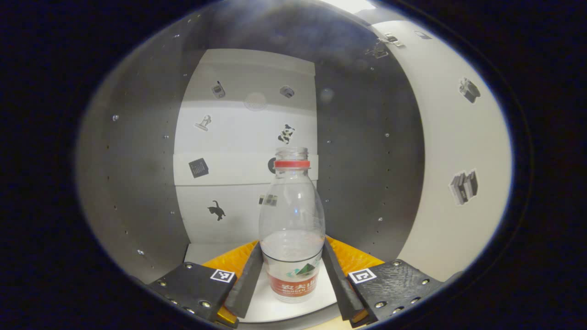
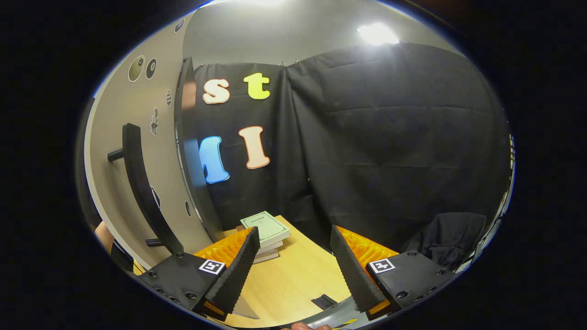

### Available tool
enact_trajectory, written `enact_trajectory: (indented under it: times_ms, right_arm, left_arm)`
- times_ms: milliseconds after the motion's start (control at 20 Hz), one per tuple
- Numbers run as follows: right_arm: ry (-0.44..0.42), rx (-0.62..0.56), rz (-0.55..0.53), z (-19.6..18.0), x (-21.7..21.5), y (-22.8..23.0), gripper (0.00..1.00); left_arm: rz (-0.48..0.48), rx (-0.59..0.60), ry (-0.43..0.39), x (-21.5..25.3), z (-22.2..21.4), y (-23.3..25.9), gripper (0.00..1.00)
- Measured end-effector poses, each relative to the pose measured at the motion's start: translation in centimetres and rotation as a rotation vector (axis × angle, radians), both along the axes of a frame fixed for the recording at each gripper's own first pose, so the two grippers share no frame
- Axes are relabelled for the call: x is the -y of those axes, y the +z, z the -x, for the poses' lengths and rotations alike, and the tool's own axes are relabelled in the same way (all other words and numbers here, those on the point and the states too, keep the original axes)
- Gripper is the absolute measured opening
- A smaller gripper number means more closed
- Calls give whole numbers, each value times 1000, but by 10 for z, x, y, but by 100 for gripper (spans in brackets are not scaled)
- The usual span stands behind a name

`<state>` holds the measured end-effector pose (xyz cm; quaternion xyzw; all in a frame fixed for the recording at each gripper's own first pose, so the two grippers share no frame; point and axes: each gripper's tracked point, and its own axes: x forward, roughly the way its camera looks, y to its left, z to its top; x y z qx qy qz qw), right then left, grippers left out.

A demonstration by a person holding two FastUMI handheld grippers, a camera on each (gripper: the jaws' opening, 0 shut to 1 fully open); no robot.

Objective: Open the cabinet door with the right hand, grasp the bottle in the cabinet with the left hand and place it on the coaster, then close the cabinet door with the right hand.

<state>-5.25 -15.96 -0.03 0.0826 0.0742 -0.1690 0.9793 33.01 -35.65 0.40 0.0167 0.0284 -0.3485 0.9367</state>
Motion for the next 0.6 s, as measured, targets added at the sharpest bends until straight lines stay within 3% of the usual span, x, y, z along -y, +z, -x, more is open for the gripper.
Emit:
enact_trajectory:
  times_ms: [100,150,450,600]
  right_arm:
    - [19,1,-2,-4,2,-1,93]
    - [29,0,-4,-7,2,-3,98]
    - [111,6,-14,-23,9,-4,98]
    - [175,-8,11,-31,8,-8,98]
  left_arm:
    - [15,6,8,-12,12,9,75]
    - [25,7,11,-19,20,13,75]
    - [39,92,62,-83,72,22,72]
    - [22,60,122,-123,97,2,72]
